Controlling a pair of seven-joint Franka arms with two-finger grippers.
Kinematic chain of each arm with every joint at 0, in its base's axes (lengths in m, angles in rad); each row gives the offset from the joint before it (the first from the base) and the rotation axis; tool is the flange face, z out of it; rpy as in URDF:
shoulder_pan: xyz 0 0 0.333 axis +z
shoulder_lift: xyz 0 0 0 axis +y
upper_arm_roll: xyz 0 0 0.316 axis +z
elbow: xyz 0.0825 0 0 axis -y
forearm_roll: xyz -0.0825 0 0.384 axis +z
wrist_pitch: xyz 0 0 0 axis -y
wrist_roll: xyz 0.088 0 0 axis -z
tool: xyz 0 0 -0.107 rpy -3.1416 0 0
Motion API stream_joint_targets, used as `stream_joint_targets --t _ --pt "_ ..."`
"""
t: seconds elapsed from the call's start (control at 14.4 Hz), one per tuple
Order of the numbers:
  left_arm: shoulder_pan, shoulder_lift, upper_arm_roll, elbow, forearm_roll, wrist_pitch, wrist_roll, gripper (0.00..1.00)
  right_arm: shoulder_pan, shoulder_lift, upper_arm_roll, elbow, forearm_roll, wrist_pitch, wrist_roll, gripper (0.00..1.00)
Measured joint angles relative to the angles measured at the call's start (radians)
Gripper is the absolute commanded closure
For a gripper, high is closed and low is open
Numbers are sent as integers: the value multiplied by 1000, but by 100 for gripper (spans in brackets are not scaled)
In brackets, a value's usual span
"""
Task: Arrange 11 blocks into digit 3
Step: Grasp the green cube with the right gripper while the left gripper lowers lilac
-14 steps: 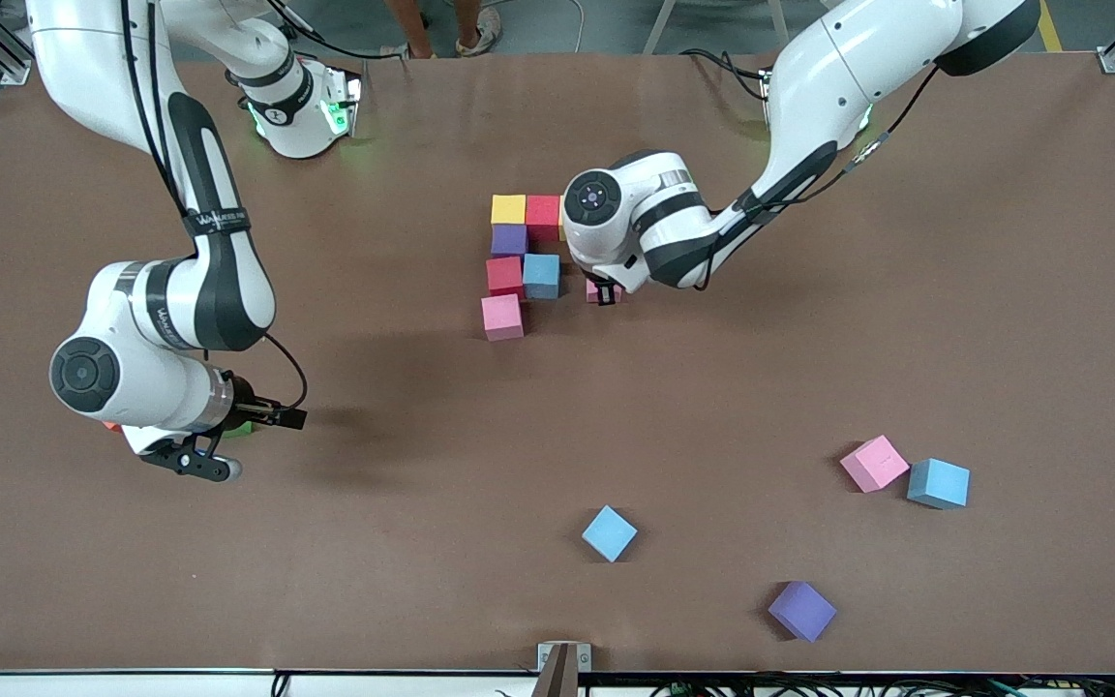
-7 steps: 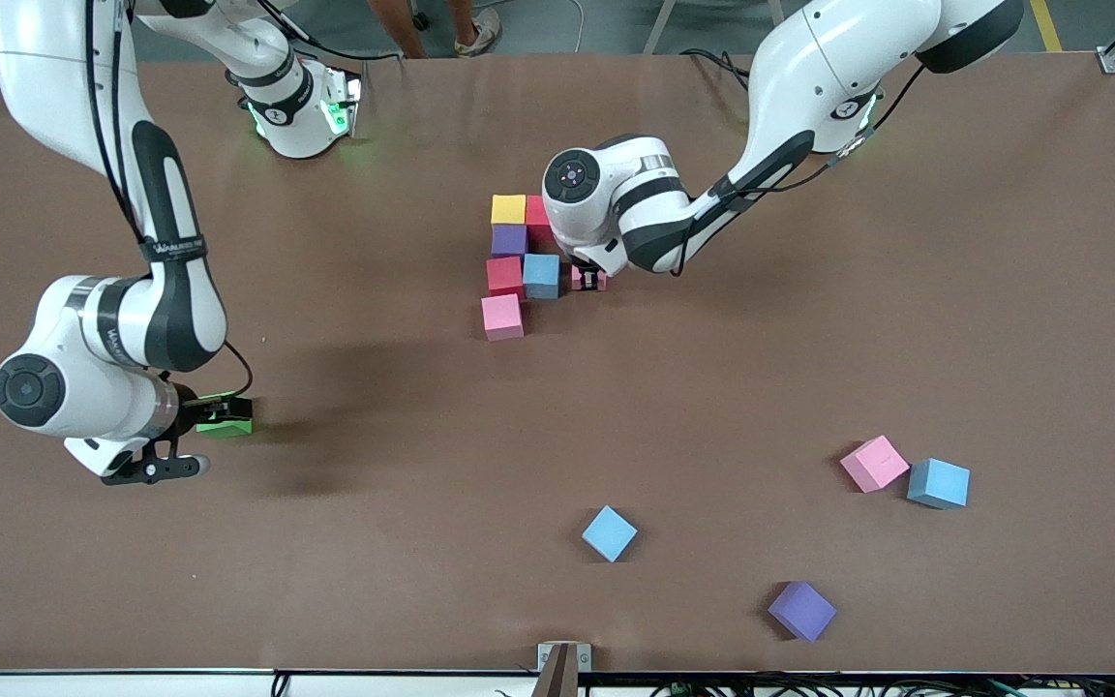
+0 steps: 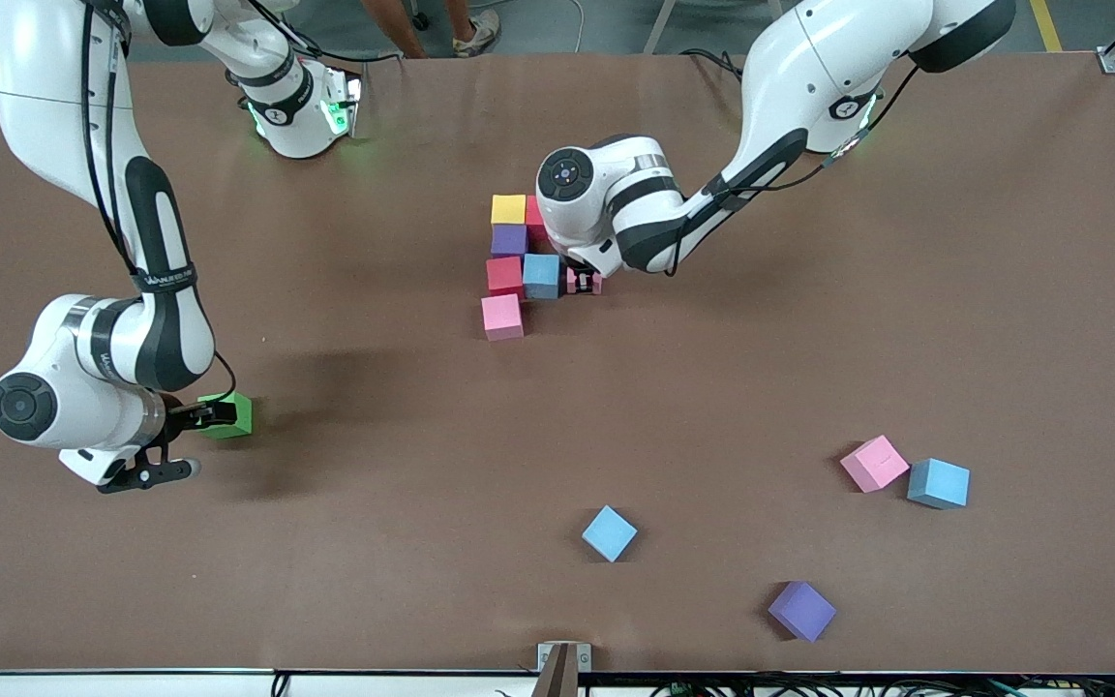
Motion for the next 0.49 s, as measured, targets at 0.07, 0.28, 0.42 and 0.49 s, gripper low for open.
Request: stream_joint_targets --t 0.07,0.28,0.42,0.49 --pt "-19 2 18 7 0 2 0 86 -2 2 1 0 3 -1 -8 0" --pt "-49 11 37 21 0 6 -3 86 -8 11 3 -2 24 -5 -21 0" --pt "-53 11 38 23 0 6 -6 86 -8 17 4 -5 25 -6 -41 0" --pt "-55 11 38 24 0 8 -6 86 -8 20 4 -5 25 -6 -47 0"
